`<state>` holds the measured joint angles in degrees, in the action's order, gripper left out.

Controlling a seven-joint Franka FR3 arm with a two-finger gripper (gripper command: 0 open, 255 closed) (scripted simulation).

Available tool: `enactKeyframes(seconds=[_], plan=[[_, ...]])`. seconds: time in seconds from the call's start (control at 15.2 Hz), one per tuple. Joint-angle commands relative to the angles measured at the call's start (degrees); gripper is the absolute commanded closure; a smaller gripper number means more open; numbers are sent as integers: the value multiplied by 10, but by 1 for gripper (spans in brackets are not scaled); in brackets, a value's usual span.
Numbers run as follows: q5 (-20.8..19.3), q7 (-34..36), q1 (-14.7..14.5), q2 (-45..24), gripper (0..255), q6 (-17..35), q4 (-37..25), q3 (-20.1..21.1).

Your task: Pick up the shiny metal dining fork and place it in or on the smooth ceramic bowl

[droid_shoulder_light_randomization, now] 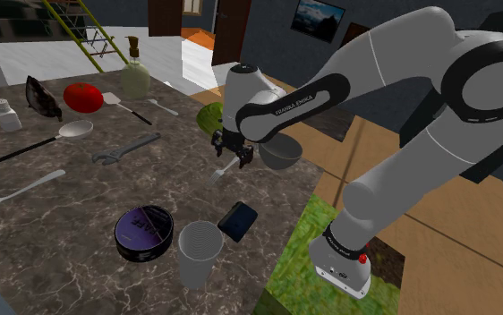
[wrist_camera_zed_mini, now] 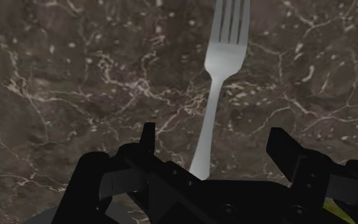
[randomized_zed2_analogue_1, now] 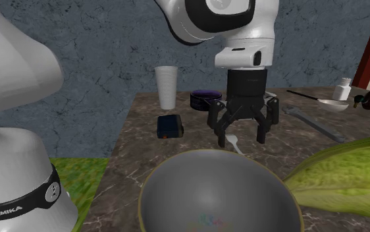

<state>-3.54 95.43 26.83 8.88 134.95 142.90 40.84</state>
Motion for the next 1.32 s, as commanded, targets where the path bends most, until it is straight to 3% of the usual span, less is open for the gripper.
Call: enactKeyframes(seconds=[0.0,0.66,0.73,1.25], plan=[[-14,12,5,-15,0,16,5,3],[-27,21,9,-27,0,29,9,5],[-27,21,9,-27,255,29,9,5],[-27,21,9,-27,255,29,9,5]])
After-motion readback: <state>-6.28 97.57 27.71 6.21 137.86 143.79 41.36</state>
